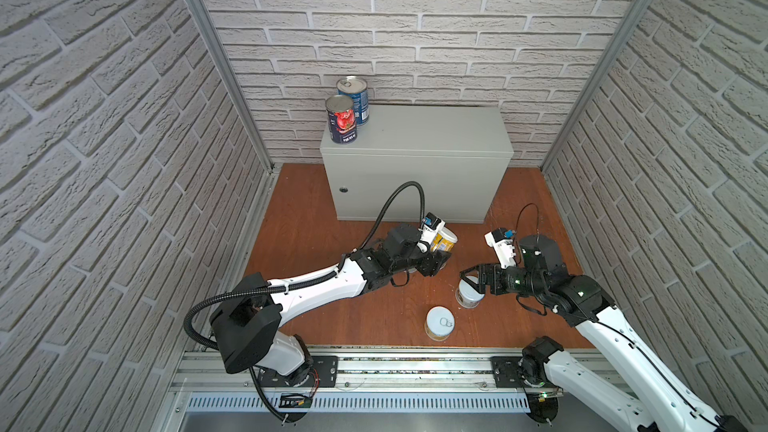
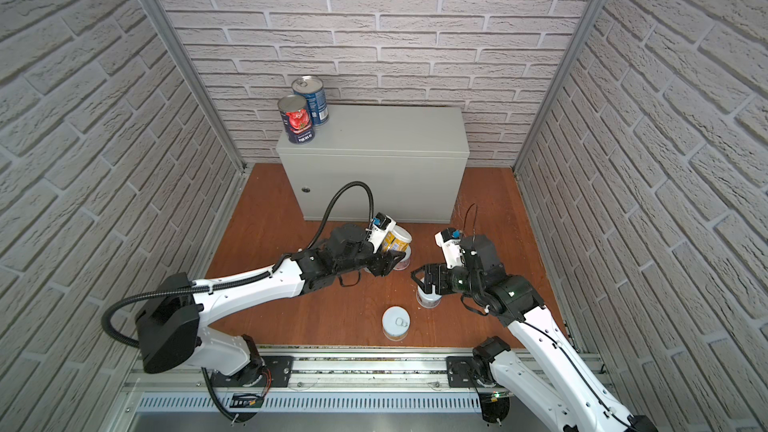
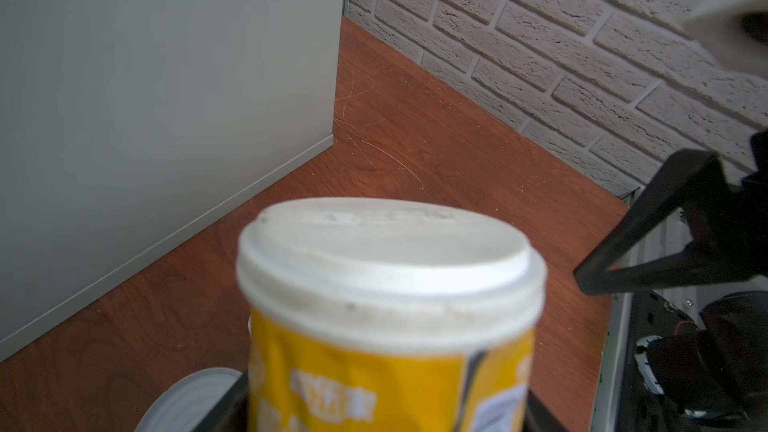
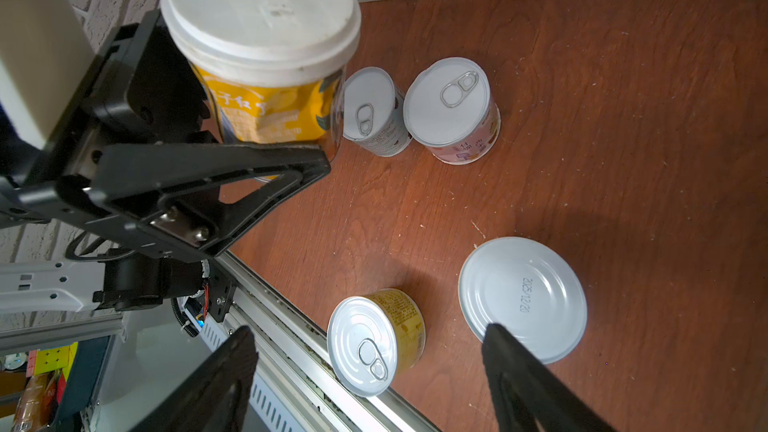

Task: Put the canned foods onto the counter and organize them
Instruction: 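Open the right gripper and draw it back while the left gripper lifts the yellow can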

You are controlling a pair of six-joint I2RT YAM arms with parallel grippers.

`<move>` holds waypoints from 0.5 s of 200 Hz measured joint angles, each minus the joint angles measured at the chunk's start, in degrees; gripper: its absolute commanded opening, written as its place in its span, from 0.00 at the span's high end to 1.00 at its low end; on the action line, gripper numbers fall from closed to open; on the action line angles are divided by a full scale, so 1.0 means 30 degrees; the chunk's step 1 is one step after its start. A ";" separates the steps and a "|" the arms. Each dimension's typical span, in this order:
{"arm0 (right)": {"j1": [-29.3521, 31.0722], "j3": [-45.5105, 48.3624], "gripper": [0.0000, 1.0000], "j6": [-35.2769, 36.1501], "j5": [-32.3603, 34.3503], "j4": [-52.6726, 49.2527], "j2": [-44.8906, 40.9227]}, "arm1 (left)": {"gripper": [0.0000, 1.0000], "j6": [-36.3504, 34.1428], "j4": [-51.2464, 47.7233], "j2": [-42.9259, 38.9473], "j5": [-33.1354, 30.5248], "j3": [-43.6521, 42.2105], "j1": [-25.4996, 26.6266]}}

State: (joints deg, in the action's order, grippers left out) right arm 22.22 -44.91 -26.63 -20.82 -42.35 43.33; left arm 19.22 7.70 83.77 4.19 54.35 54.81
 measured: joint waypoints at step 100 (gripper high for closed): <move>0.0000 0.1384 0.14 -0.0984 0.0146 0.2732 -0.1107 | 0.59 0.0066 -0.0692 0.0102 -0.0612 0.1880 -0.0262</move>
State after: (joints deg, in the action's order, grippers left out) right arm 22.22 -40.75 -29.58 -20.38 -34.15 40.01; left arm 19.42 5.63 84.07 2.35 59.99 54.02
